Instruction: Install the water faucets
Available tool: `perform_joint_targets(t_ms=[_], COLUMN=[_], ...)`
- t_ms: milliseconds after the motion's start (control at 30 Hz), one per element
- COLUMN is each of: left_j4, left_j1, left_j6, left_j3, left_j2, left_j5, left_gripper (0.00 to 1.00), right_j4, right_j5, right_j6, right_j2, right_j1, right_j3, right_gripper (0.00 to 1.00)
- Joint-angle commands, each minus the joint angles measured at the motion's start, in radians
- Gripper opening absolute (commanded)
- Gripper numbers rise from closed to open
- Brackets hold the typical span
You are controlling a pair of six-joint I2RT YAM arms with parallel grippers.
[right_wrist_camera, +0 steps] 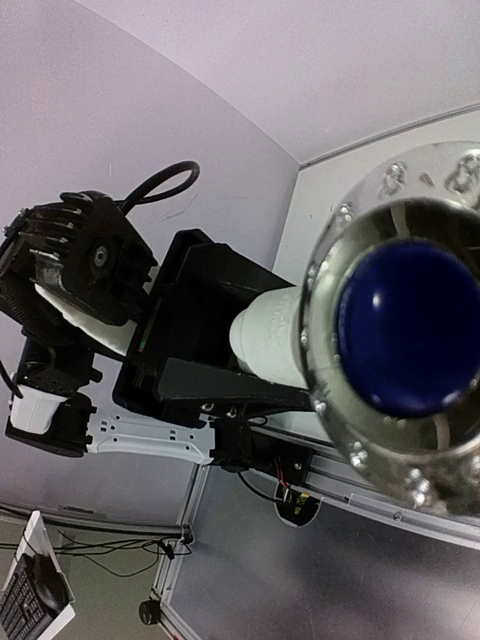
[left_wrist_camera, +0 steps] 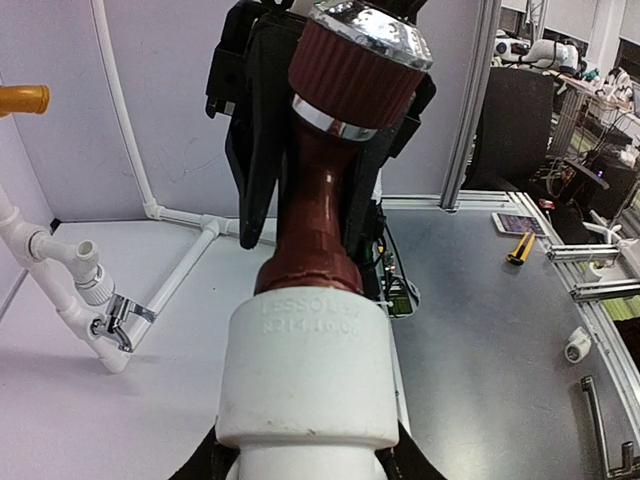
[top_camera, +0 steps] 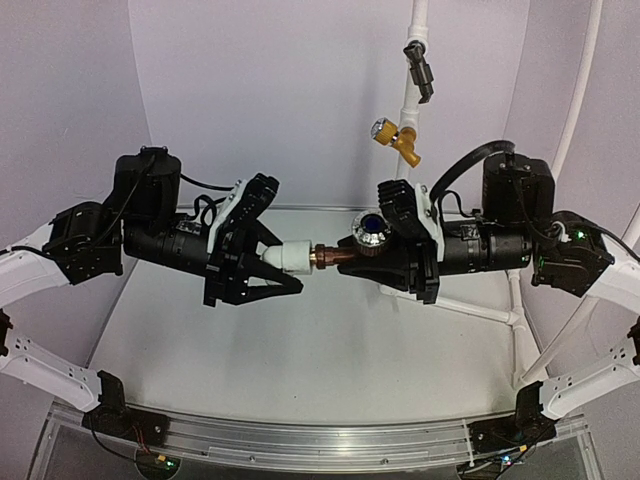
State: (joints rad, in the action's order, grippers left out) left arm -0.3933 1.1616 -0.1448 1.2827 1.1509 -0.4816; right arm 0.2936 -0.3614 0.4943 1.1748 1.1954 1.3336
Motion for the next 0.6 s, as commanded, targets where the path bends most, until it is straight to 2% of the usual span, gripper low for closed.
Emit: perform_joint_targets(t_ms=[0,267,467,500,533,567], left_j4=[0.016,0.030,0.026,0.028,0.026,0.023], left_j1=[0.024,0.080,0.205,0.211,0.212,0.213], left_j6=[-0.125,-0.438,-0.689,-0.703,-0.700,-0.691], left_j3=[0.041,-0.008,-0.027,-0.028,-0.027,-0.024], left_j2=[-0.031,-0.091,-0.070,-0.065,-0.064,-0.065], left_j5=[0.057,0.307,0.617,0.643,0.656,0.663], left_gripper=[0.05,0.08,0.16,0.20,0.28,0.41], right_j4=[-0.014,-0.006,-0.004,-0.005,-0.005,-0.006], right_j5=[-0.011,-0.020,-0.014,0.001,0.017,0.039], right_j6=[-0.049,-0.128,-0.141,-0.127,-0.109,-0.081], right_j2=[0.003,0.005,0.002,0.003,0.004,0.002], right_j1=[-0.003,-0.003,-0.004,-0.004,-0.004,-0.004], right_j3=[0.050,0.058,0.050,0.056,0.060,0.062], right_gripper=[0.00,0.00,0.00,0.00,0.00,0.00])
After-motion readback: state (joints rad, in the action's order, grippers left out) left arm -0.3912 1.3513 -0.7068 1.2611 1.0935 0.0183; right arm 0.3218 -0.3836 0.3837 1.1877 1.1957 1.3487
